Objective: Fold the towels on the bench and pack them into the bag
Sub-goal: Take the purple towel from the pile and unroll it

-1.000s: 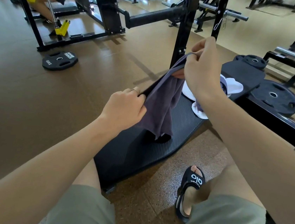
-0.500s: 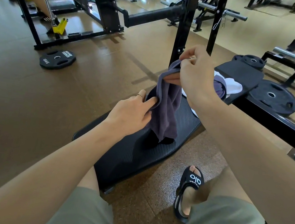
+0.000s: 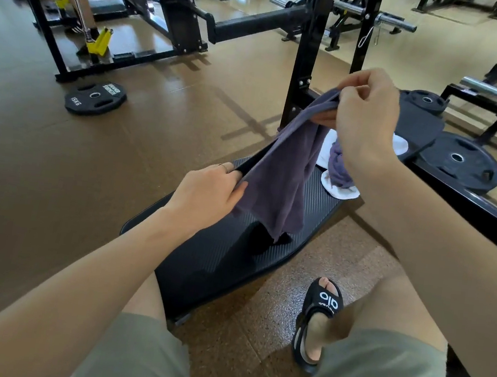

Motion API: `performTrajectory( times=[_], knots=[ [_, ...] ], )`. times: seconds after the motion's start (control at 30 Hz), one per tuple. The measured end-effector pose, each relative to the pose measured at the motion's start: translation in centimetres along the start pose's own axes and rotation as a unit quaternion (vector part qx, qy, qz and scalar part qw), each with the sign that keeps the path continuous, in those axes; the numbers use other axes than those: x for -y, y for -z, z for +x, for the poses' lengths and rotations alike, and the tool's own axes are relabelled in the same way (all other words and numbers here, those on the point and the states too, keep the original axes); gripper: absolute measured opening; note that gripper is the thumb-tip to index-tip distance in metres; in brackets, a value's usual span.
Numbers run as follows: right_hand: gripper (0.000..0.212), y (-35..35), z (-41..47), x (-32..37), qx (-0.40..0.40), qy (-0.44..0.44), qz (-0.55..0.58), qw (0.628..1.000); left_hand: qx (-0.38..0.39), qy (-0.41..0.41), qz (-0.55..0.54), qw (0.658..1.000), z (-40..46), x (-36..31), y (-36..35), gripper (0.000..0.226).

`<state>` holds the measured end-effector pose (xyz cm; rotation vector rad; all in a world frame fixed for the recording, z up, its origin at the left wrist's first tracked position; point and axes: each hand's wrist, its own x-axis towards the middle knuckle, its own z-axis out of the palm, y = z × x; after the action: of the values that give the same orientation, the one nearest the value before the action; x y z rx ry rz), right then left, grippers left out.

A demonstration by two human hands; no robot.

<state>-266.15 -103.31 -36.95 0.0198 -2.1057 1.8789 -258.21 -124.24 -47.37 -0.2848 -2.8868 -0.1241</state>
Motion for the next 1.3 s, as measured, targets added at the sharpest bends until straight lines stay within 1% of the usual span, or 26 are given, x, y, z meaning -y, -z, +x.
performTrajectory(
  times=[0.07,0.13,0.23,0.27,0.37,0.43,0.5,0.53,0.63,0.73,0.87,0.9,0.97,1.03,1.1,1.17,1.2,1.3],
  knots=[
    [0.026,0.8,0.5,-0.6,-0.018,-0.017,-0.023,0.999,-0.008,0.002,0.004,1.000,-0.7,1.3,0.2,0.038],
    [0.023,1.5,0.9,-1.8,-0.023,-0.050,-0.035,0.998,-0.011,-0.002,0.035,0.999,-1.1,2.4,0.8,0.045],
    [0.022,2.3,1.1,-3.3,-0.050,-0.103,-0.017,0.993,0.037,-0.012,0.073,0.997,-1.4,3.7,1.9,0.058],
    [0.022,2.6,1.0,-3.4,-0.058,-0.118,-0.008,0.991,0.035,-0.018,0.062,0.997,-1.5,4.2,2.1,0.056],
    [0.023,2.9,1.0,-4.1,-0.062,-0.152,0.003,0.986,-0.033,-0.025,0.007,0.999,-1.9,5.1,2.5,0.052],
    [0.023,2.7,0.7,-4.2,-0.052,-0.158,0.008,0.986,-0.063,-0.014,-0.035,0.997,-1.7,5.2,2.3,0.046],
    [0.024,2.3,0.2,-4.0,-0.042,-0.159,0.027,0.986,-0.065,0.006,-0.080,0.995,-1.3,4.9,2.1,0.035],
    [0.024,2.0,0.0,-3.7,-0.036,-0.160,0.039,0.986,-0.057,0.014,-0.100,0.993,-1.2,4.7,1.9,0.035],
    [0.020,0.8,-0.6,-2.7,-0.013,-0.159,0.080,0.984,-0.021,0.026,-0.144,0.989,-1.0,3.4,1.3,0.054],
    [0.021,-0.4,-1.4,-1.6,0.004,-0.160,0.131,0.978,0.001,0.010,-0.154,0.988,-0.7,0.7,1.0,0.072],
    [0.021,-1.7,-2.5,-0.3,0.014,-0.182,0.202,0.962,0.007,0.028,-0.168,0.985,-0.2,-3.3,0.3,0.085],
    [0.021,-1.9,-2.7,-0.1,0.012,-0.190,0.220,0.957,-0.004,0.042,-0.171,0.984,0.0,-4.3,0.1,0.084],
    [0.021,-2.4,-3.0,0.2,0.004,-0.203,0.250,0.947,-0.038,0.082,-0.196,0.976,0.5,-6.0,-0.6,0.076],
    [0.021,-2.9,-3.4,0.4,0.007,-0.212,0.273,0.938,-0.072,0.120,-0.229,0.963,1.0,-7.5,-1.0,0.062],
    [0.021,-3.1,-3.7,0.6,0.024,-0.211,0.280,0.936,-0.099,0.133,-0.240,0.956,1.3,-8.2,-1.2,0.043],
    [0.022,-2.6,-3.4,0.7,0.019,-0.187,0.264,0.946,-0.113,0.118,-0.236,0.958,1.3,-7.7,-1.1,0.026],
    [0.022,-2.0,-3.0,0.7,0.006,-0.169,0.254,0.952,-0.120,0.100,-0.234,0.960,1.1,-7.0,-0.9,0.022],
    [0.019,0.0,-1.6,0.3,-0.033,-0.135,0.216,0.967,-0.148,0.015,-0.221,0.964,0.4,-4.0,0.3,0.013]
  ],
)
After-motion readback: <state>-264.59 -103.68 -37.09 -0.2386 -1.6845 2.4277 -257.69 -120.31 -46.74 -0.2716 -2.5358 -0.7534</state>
